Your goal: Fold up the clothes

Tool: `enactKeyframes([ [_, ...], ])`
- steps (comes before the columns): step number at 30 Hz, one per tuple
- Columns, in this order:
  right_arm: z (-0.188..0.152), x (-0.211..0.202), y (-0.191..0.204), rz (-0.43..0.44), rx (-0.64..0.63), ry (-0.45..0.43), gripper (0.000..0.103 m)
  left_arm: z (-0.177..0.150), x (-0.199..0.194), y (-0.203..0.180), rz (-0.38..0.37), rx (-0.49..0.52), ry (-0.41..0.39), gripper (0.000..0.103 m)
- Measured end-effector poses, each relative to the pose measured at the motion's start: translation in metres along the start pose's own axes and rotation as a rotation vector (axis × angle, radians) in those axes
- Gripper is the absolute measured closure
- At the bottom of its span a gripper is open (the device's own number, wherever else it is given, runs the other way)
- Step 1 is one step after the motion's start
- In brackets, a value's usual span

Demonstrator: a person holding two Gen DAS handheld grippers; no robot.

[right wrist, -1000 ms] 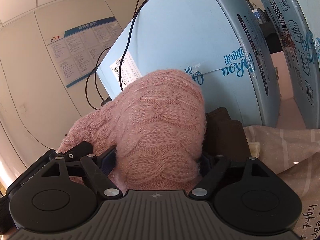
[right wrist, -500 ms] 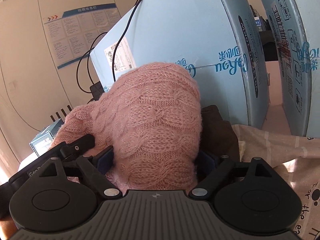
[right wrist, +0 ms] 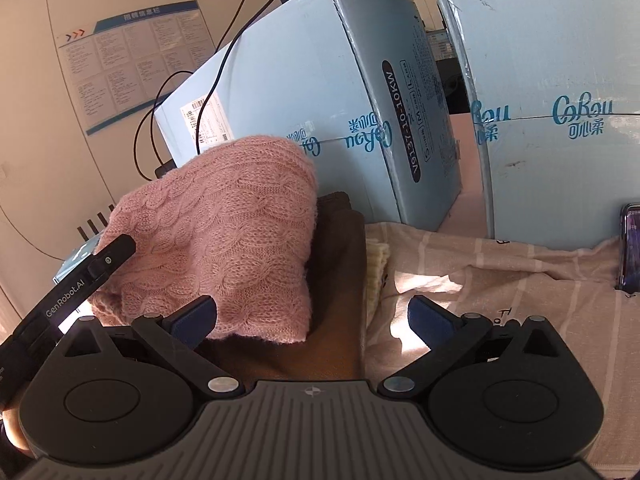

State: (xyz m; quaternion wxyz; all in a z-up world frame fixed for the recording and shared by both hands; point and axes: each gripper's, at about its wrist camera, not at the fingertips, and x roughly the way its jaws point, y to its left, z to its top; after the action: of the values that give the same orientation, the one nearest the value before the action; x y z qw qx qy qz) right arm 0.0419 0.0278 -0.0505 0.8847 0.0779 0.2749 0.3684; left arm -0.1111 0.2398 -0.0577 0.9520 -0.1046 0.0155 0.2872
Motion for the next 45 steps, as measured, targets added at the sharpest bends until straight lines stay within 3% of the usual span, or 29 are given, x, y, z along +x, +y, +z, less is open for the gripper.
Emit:
enactKeyframes([
  [13,0.000,-0.045,0.005,0.019,-0.119,0.104,0.000,0.013,-0.081,-0.030,0.228,-0.048,0.188,0.000],
  [21,0.013,-0.079,-0.003,0.086,-0.177,0.059,0.000,0.028,-0.103,-0.073,0.170,-0.034,0.259,0.000],
  [29,0.017,-0.075,-0.012,0.112,-0.164,0.099,0.000,0.013,-0.095,-0.098,0.193,0.034,0.272,0.000],
  [45,0.014,-0.072,-0.011,0.102,-0.193,0.102,0.000,0.015,-0.091,-0.091,0.212,-0.017,0.265,0.000],
])
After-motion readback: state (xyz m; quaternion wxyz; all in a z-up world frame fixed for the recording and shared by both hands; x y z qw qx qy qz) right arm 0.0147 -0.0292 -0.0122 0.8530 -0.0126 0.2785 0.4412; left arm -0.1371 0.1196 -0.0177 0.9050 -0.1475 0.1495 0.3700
